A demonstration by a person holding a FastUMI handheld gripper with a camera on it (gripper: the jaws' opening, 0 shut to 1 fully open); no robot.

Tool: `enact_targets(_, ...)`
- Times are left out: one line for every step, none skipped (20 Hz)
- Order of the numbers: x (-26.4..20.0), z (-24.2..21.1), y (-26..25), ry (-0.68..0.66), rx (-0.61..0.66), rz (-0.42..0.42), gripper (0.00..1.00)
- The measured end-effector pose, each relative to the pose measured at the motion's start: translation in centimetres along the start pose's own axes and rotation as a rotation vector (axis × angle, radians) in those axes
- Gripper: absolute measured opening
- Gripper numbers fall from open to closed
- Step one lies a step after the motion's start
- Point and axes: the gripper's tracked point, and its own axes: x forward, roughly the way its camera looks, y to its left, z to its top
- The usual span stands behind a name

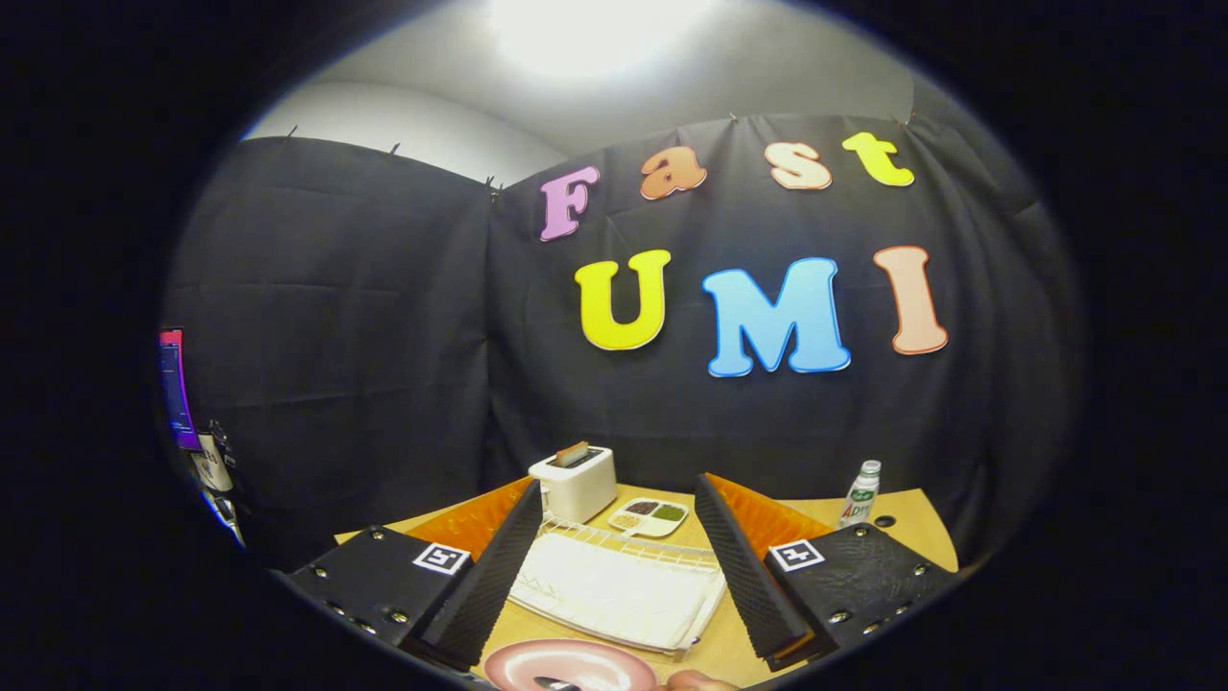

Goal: Take the plate from the dish rack, then take the spoon from the basket and place it into the plate.

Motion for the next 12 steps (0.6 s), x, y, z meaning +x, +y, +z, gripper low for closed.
enact_targets(-0.2, 0.8, -1.1, -0.013, -0.007, -0.023, 0.98)
enact_targets(-0.6, 1.4, -2.3, -0.024, -0.014, -0.052, 0.98)
enact_targets(-1.1, 2.1, -3.4, -0.038, -0.018, -0.080, 0.98)
enact_targets(-1.4, 2.7, -4.6, -0.052, -0.023, -0.110, 0.98)
enact_targets(-1.8, 3.3, -6.0, -0.065, -0.030, -0.143, 0.98)
enact_targets(-2.1, 3.5, -7.2, -0.072, -0.040, -0.173, 0.98)
enact_targets(-2.7, 3.9, -8.5, -0.078, -0.050, -0.205, 0.98)
enact_targets(-3.2, 4.1, -9.8, -0.082, -0.055, -0.238, 0.98)
enact_targets(-3.7, 4.2, -11.0, -0.085, -0.055, -0.270, 0.98)
enact_targets(-4.5, 4.6, -12.5, -0.090, -0.051, -0.302, 0.98)
enact_targets(-4.9, 4.5, -13.7, -0.095, -0.048, -0.332, 0.98)
enact_targets(-5.3, 4.4, -14.7, -0.097, -0.049, -0.356, 0.98)
